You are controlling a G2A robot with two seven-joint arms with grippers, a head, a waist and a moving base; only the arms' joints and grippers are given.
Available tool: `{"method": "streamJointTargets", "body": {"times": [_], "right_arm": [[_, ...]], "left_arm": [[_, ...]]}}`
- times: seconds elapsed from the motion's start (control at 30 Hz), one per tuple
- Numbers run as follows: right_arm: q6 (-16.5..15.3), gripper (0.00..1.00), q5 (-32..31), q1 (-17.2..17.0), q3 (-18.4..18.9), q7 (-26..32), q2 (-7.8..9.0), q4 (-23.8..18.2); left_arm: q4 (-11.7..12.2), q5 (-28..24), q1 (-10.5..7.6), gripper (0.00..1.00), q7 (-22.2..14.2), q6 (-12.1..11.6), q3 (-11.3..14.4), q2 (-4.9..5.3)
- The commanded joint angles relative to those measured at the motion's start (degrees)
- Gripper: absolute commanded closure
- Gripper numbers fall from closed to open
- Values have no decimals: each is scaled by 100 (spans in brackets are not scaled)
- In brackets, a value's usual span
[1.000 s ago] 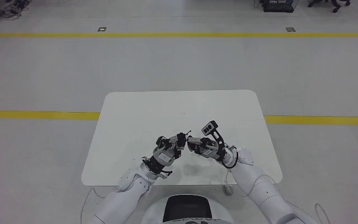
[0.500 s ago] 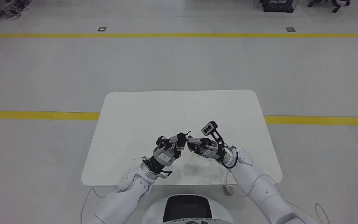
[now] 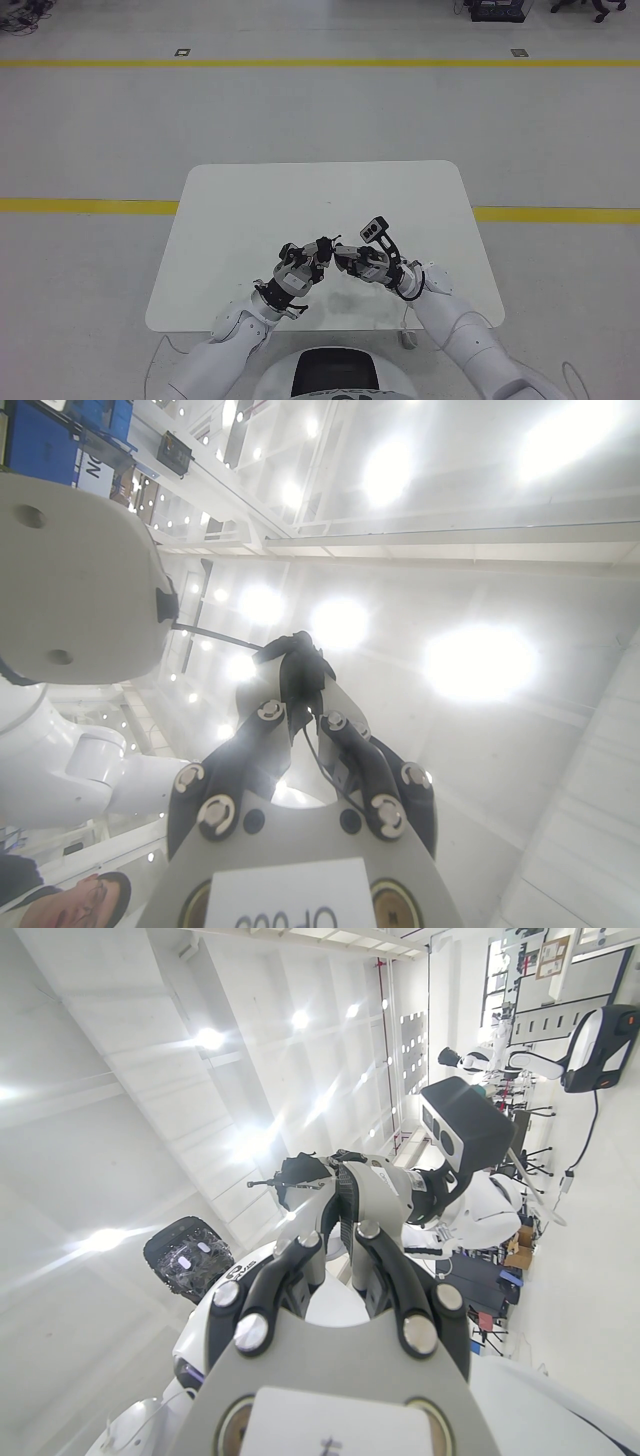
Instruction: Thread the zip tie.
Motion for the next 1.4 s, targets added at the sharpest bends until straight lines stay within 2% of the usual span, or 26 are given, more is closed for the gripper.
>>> {"method": "streamJointTargets", "body": {"times": [0.0, 1.37], "right_arm": [[0, 100, -1, 4, -5, 0, 0, 11], [0, 100, -52, 52, -37, 0, -11, 124]], "left_arm": [[0, 0, 0, 100, 0, 0, 0, 0], [0, 0, 0, 100, 0, 0, 0, 0]]}}
